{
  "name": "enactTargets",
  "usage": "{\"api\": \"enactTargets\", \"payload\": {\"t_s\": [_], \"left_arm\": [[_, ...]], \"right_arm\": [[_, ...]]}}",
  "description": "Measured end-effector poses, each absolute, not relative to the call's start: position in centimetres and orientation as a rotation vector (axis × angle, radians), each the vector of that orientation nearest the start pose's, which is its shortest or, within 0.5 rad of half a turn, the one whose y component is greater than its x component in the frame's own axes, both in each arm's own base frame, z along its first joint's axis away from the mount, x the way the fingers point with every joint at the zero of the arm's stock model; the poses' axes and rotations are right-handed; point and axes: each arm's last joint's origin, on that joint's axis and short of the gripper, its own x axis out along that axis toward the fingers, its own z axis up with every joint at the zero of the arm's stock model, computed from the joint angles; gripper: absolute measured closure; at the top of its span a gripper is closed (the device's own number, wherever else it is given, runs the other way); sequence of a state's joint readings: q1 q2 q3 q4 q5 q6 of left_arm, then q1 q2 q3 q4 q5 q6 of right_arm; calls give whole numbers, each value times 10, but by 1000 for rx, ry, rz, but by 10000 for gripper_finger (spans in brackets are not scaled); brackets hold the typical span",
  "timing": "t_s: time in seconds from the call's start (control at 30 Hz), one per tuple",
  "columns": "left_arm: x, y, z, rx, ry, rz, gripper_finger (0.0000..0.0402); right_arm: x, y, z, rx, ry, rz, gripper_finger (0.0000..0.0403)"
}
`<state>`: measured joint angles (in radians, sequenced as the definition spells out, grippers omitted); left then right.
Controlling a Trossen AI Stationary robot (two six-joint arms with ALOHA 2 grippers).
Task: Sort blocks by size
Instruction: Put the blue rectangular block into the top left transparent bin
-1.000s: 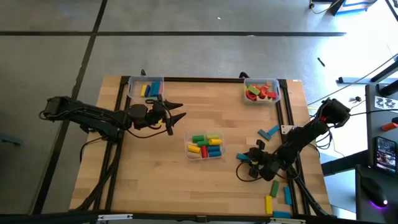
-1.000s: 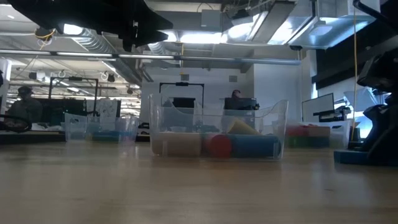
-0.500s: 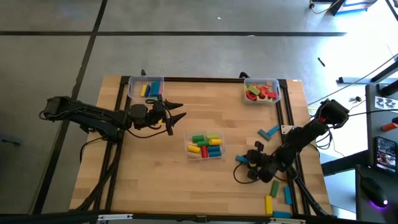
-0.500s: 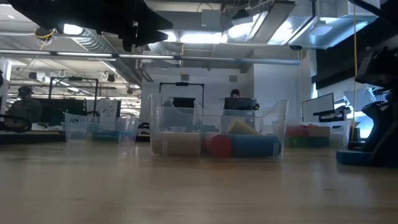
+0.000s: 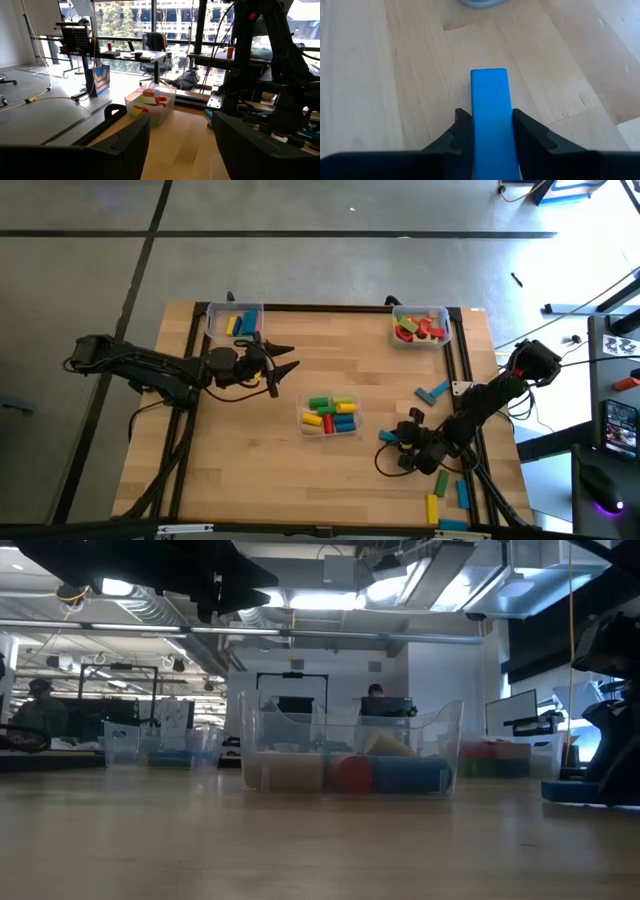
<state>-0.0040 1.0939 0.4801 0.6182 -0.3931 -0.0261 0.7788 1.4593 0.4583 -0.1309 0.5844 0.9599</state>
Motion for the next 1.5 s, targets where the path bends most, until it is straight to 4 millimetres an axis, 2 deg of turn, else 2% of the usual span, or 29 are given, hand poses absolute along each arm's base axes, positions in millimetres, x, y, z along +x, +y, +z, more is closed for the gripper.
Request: {"api": "enactTargets", "payload": {"t_s": [0.2,0.4,0.67,0.83,0.97,1.1,1.37,1.5], "left_arm": [[228,10,246,-27,-9,389,192],[228,10,246,-29,-10,389,192],[228,10,246,-27,-9,389,192],[228,10,246,-30,-9,389,192],[228,9,246,-27,-8,386,192],[221,5,253,-23,-28,394,192],[187,-5,273,-19,-29,369,192],[169,-5,280,-26,-34,400,192]], "right_arm": [[164,139,112,210,827,-241,286],[170,146,130,215,838,-225,293],[178,151,172,125,803,-256,285],[198,149,204,89,703,-297,283],[223,131,223,31,638,-380,283],[246,106,232,5,611,-415,282],[291,53,243,-32,477,-375,281],[313,25,241,-31,371,-388,281]]}}
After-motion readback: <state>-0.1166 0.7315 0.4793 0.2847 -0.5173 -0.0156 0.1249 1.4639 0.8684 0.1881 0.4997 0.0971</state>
